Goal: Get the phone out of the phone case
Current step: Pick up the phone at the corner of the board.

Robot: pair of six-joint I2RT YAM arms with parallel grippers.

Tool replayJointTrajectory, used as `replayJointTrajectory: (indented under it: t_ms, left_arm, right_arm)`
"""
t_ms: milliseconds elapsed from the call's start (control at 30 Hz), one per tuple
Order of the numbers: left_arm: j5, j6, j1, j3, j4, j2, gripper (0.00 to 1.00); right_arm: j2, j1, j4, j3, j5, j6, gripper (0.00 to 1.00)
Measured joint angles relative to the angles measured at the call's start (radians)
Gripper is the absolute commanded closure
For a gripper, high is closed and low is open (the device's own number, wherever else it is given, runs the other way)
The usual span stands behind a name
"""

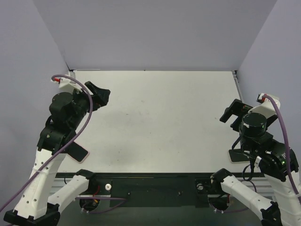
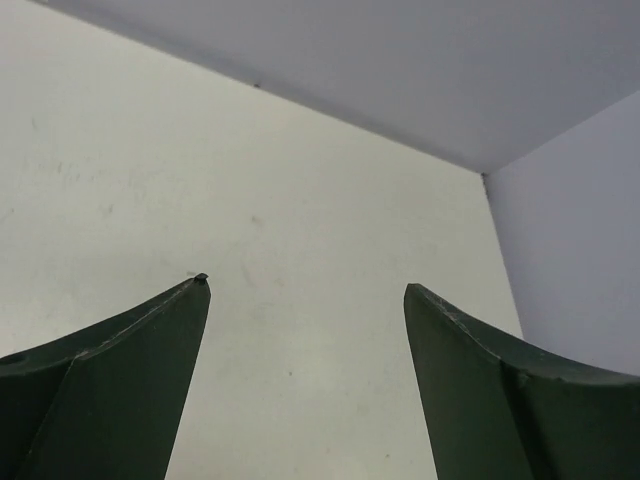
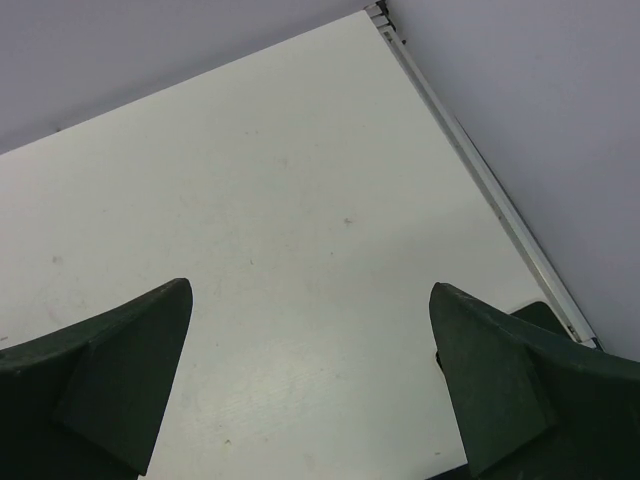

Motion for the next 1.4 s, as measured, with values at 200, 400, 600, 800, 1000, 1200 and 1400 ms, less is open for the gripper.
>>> replayJointTrajectory:
  t_ms: [200,400,600,800,1000,1200,1400]
  left_arm:
    - [-0.016,-0.017,-0.001,-0.077,-0.095,0.117,0.11]
    - [-0.099,-0.070,0.006,-0.087,-0.225,0.297,0.10]
    - [-0.211,-0.171,0.196,-0.113,-0.341,0.435,0.08]
    - [-0.246,-0.272,0.554,-0.275,-0.364,0.484,0.05]
    - [-0.271,-0.262,0.661,-0.368,-0.282,0.489,0.03]
    - [-0.245,-0.129,0.685,-0.431,-0.124,0.463,0.03]
    - [-0.220,-0.040,0.780,-0.481,-0.095,0.331,0.03]
  right_arm:
    - [0.041,0.000,-0.013,-0.002,-0.019,0.003,0.00]
    - [0.116,0.000,-0.024,-0.020,-0.090,-0.004,0.00]
    - [0.151,0.000,-0.026,-0.061,-0.157,-0.003,0.00]
    - [0.140,0.000,-0.023,-0.083,-0.187,-0.004,0.00]
    - [0.140,0.000,0.000,-0.089,-0.221,-0.007,0.00]
    - [0.139,0.000,0.053,-0.130,-0.315,-0.017,0.00]
    - [0.143,0.000,0.086,-0.155,-0.362,-0.026,0.00]
